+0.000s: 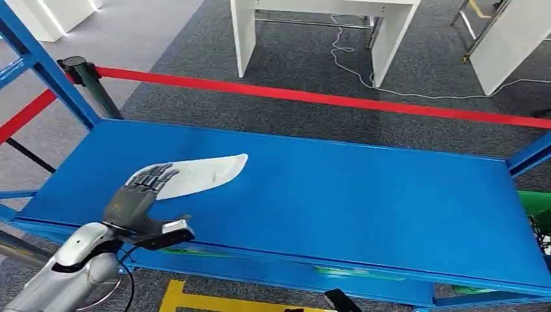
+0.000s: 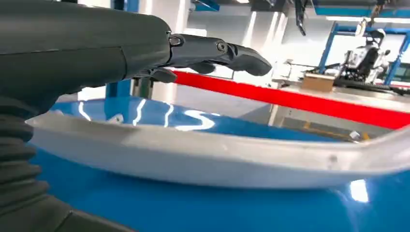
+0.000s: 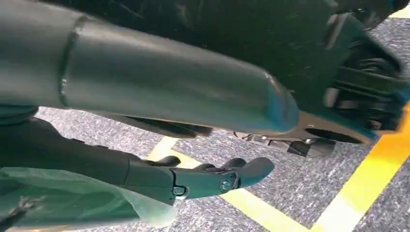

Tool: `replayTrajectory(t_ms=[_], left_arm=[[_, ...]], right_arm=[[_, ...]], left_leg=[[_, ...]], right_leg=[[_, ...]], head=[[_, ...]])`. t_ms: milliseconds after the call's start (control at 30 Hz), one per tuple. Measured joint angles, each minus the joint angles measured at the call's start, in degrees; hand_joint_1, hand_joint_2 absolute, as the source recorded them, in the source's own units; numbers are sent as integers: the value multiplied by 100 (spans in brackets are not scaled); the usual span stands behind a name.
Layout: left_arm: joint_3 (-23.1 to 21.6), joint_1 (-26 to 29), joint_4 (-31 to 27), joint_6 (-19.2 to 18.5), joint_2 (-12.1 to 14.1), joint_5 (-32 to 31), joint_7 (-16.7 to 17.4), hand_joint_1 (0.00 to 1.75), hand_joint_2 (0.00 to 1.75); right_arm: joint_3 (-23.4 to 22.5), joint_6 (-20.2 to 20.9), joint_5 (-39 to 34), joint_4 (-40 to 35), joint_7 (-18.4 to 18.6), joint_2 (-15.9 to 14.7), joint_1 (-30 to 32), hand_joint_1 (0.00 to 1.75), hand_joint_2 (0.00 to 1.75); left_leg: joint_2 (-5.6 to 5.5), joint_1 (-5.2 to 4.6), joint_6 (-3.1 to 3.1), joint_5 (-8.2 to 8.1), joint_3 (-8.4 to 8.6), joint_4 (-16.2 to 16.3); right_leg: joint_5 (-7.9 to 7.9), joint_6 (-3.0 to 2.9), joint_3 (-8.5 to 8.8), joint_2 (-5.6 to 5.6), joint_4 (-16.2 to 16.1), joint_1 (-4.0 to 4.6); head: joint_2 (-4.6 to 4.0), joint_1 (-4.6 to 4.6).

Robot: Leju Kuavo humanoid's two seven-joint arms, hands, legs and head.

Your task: Take the parts from the cabinet and place them on the table.

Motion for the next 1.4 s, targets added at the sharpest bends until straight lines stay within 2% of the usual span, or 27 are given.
replayTrajectory(t_ms=[33, 100, 133, 167, 267, 333, 367, 433, 467, 500, 567, 600, 633, 667, 767, 833, 867, 933, 967, 1000, 1067, 1133, 1167, 1267, 1333, 1367, 1400], left_arm=[[-11, -7, 33, 37, 0, -7, 2, 0, 175], [-33, -47, 76, 105, -7, -20, 2, 0, 175], [-37, -70, 94, 120, -7, -31, 2, 0, 175], [-37, -93, 109, 131, 0, -35, 7, 0, 175], [-61, -112, 153, 142, 0, -61, 15, 0, 175], [-96, -128, 159, 149, -4, -61, 15, 0, 175], [-103, -144, 168, 157, 7, -61, 15, 0, 175], [-114, -145, 210, 219, 13, -94, 17, 0, 175], [-125, -143, 245, 249, 15, -136, 20, 0, 175], [-135, -141, 280, 273, 15, -166, 33, 0, 175], [-138, -154, 328, 299, 26, -208, 37, 0, 175], [-138, -173, 343, 299, 31, -208, 42, 0, 175], [-138, -203, 365, 295, 35, -208, 44, 0, 175], [-144, -253, 413, 277, 39, -212, 44, 0, 175], [-149, -361, 585, 136, 103, -267, 46, 0, 175], [-149, -515, 710, 41, 153, -300, 53, 0, 175], [-149, -603, 793, -4, 192, -313, 85, 0, 175], [-146, -725, 979, -28, 245, -317, 158, 0, 175], [-133, -778, 1065, -28, 271, -321, 197, 0, 175], [-124, -823, 1136, -24, 282, -328, 234, 0, 175], [-99, -890, 1258, 0, 306, -328, 275, 0, 175], [-54, -956, 1370, 35, 334, -345, 284, 0, 175], [-13, -986, 1440, 55, 359, -369, 293, 0, 175], [39, -1045, 1637, 138, 415, -422, 380, 0, 175], [111, -1077, 1757, 201, 453, -446, 396, 0, 175], [151, -1094, 1827, 225, 466, -479, 396, 171, 175], [171, -1112, 1899, 238, 472, -492, 396, 175, 175]], right_arm=[[13, 0, 0, -2, 4, 0, -3, 0, 0], [33, 0, 24, -11, 9, -2, -20, 0, 0], [35, 0, 28, -11, 11, 0, -29, 0, 0], [37, 2, 33, -11, 11, 0, -36, 0, 0], [41, 4, 52, -13, 15, 0, -10, 0, 0], [41, 4, 63, -13, 13, 0, -27, 0, 0], [42, 4, 72, -13, 15, 0, -36, 0, 0], [44, 4, 81, -15, 15, 0, -31, 0, 0], [44, 4, 85, -15, 33, 0, -24, 0, 0], [44, 7, 90, -15, 37, 0, -21, 0, 0], [44, 9, 94, -15, 39, 0, -28, 0, 0], [46, 15, 96, -20, 39, 0, -30, 0, 0], [46, 17, 101, -22, 39, 0, -28, 0, 0], [46, 20, 101, -24, 39, 0, -42, 0, 0], [59, 24, 138, -24, 42, 0, -43, 0, 0], [66, 22, 164, -24, 33, -2, -52, 0, 0], [66, 22, 171, -26, 26, 0, -63, 0, 0], [66, 17, 173, -26, 24, 0, -74, 0, 0], [66, 15, 173, -26, 26, -2, -65, 0, 0], [66, 15, 173, -26, 35, -2, -51, 0, 0], [66, 15, 184, -26, 52, -2, -43, 0, 0], [66, 13, 190, -26, 68, -2, -61, 0, 0], [66, 11, 195, -26, 72, 0, -80, 0, 0], [66, 11, 203, -26, 74, 0, -67, 0, 0], [63, -4, 225, -26, 48, 0, -68, 0, 0], [63, -15, 240, -26, 37, -2, -81, 0, 0], [63, -20, 254, -26, 33, 0, -90, 0, 0]], left_leg=[[-3, 0, -2, -1, 3, 5], [-11, 2, -18, -19, 11, 26], [-11, 1, -42, -33, 5, 34], [-17, -52, -71, -51, -31, 92], [-16, -31, -145, -16, -19, 49], [-10, -20, -209, -167, -65, 190], [-9, -15, -234, -355, -187, 497], [-9, -6, -273, -784, -621, 1456], [-9, -5, -280, -880, -784, 1800], [-9, -1, -277, -822, -815, 1846], [-9, -1, -250, -384, -550, 1244], [-8, -1, -226, -92, -291, 689], [-6, -3, -197, 62, -88, 212], [-5, -38, -191, -12, -33, 123], [-18, -53, -140, -33, -61, 91], [-9, -2, -59, 19, -30, 11], [-10, 3, -29, 23, -32, 11], [-2, -3, -12, 23, -34, 13], [0, -5, -10, 21, -34, 15], [-2, -5, -10, 21, -31, 15], [-13, -2, -12, 20, -23, 22], [-16, 5, -43, -1, -16, 49], [-17, -41, -83, -18, -37, 65], [-17, -28, -167, 24, -37, 46], [-19, -16, -220, -30, -32, 68], [-11, -14, -249, -170, -95, 249], [-11, -10, -274, -396, -265, 637]], right_leg=[[227, -8, 134, -1, -298, 0], [757, -41, 640, -4, -1360, -3], [754, -60, 800, -3, -1707, -4], [740, -68, 903, 3, -1814, 4], [738, -134, 871, 9, -1759, 24], [775, -215, 898, 0, -1810, -24], [768, -256, 899, -1, -1810, -24], [761, -272, 900, -4, -1808, -16], [760, -272, 900, -4, -1806, -13], [760, -272, 905, -3, -1804, -11], [750, -270, 921, 5, -1799, -9], [740, -263, 944, 10, -1798, -9], [727, -248, 952, 10, -1798, -7], [726, -217, 922, 11, -1781, 33], [753, -143, 896, -4, -1804, 16], [656, -84, 834, 4, -1716, 17], [485, -69, 718, -2, -1472, 16], [75, -44, 295, -3, -556, 1], [-47, -32, 102, -3, -161, 2], [-36, -22, 11, -3, -3, 1], [326, -30, 211, -4, -460, 0], [815, -52, 744, -9, -1548, -10], [683, -55, 876, -1, -1725, 5], [732, -133, 872, 21, -1734, 25], [776, -215, 894, 8, -1778, -17], [775, -249, 893, 10, -1778, -17], [777, -277, 888, 9, -1778, -15]], head=[[0, 2], [0, 2], [0, -2], [0, -6], [0, -9], [0, -20], [0, -42], [0, -35], [0, -37], [0, -33], [0, -35], [0, -37], [0, -33], [0, -35], [0, -30], [0, -33], [0, 2], [0, 6], [0, 18], [0, 15], [0, 20], [0, 20], [0, 20], [0, 13], [0, 17], [0, -13], [0, -15]])
